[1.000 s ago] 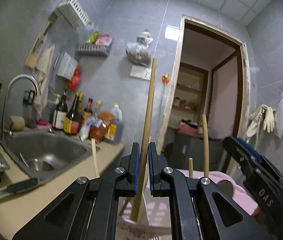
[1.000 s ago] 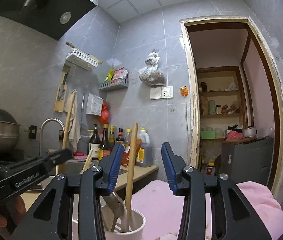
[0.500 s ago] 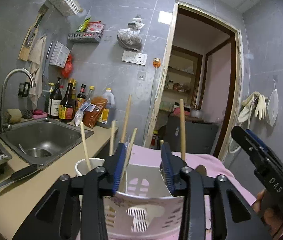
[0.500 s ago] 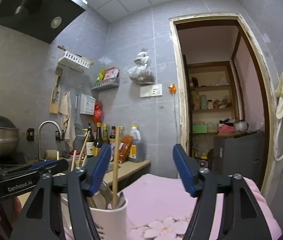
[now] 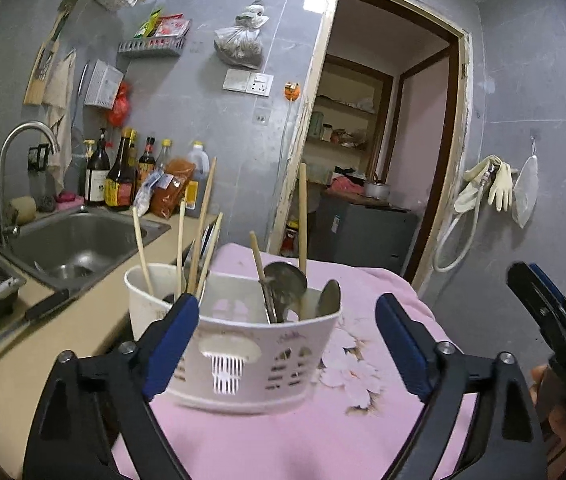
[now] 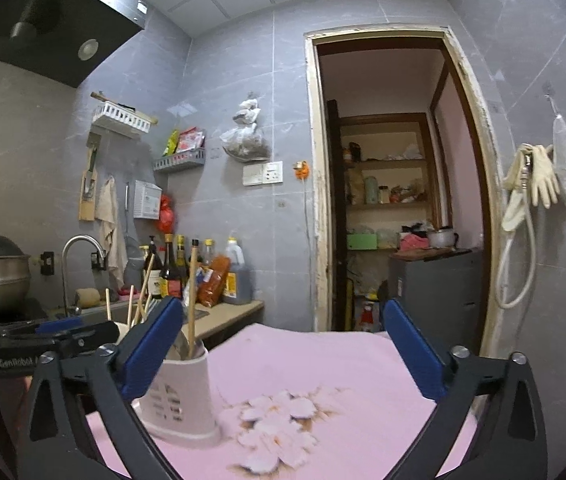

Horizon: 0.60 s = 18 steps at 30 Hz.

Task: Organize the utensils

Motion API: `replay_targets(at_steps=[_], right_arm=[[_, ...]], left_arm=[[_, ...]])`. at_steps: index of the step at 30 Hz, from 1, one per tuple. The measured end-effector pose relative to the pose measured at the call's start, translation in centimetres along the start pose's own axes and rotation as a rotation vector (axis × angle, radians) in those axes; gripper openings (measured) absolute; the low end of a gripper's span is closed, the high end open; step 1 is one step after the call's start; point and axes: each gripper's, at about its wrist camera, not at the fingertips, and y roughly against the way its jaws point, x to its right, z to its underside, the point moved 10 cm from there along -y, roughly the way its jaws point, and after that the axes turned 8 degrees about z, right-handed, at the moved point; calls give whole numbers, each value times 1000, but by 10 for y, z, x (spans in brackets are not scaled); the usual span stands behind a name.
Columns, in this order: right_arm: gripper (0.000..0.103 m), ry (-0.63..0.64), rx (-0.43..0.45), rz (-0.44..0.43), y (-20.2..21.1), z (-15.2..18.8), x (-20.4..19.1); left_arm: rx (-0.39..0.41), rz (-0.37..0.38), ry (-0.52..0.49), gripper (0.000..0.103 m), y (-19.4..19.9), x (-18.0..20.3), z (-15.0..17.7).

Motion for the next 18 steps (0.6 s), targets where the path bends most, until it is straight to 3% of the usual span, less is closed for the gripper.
replay_targets(at_steps=[7,18], right_arm=[[103,-13,-56,56,30,6,25],[103,11,-94,135,65,21,42]], left_arm=[[-25,-10,-18,100,16,13,13],[-33,-10,-79,101,43,33,36]])
